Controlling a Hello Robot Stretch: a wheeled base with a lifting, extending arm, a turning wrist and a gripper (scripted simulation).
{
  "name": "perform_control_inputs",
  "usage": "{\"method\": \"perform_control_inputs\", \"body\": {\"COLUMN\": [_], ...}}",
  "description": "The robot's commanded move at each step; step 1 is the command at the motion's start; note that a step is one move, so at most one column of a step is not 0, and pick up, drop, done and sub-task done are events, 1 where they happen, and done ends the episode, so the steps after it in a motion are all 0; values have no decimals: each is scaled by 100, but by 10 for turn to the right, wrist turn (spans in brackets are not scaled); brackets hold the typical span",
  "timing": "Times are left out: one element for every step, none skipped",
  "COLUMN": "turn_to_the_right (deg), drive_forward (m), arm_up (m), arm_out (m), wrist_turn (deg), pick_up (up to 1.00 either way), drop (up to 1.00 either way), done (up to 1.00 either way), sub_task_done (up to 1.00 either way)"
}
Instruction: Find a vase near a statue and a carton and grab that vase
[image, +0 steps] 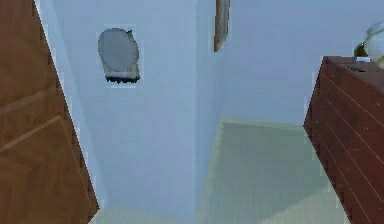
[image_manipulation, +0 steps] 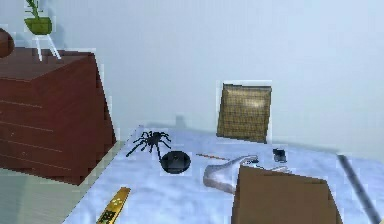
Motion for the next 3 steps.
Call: {"method": "perform_control_inputs", "body": {"turn_to_the_right": [0,0,0], "drive_forward": [0,0,0], "arm_up": [0,0,0], "arm_out": [40,0,0], "wrist_turn": [0,450,450], "pick_up": [0,0,0], "drop": [0,0,0], "done": [0,0,0], "sub_task_done": [0,0,0]}}
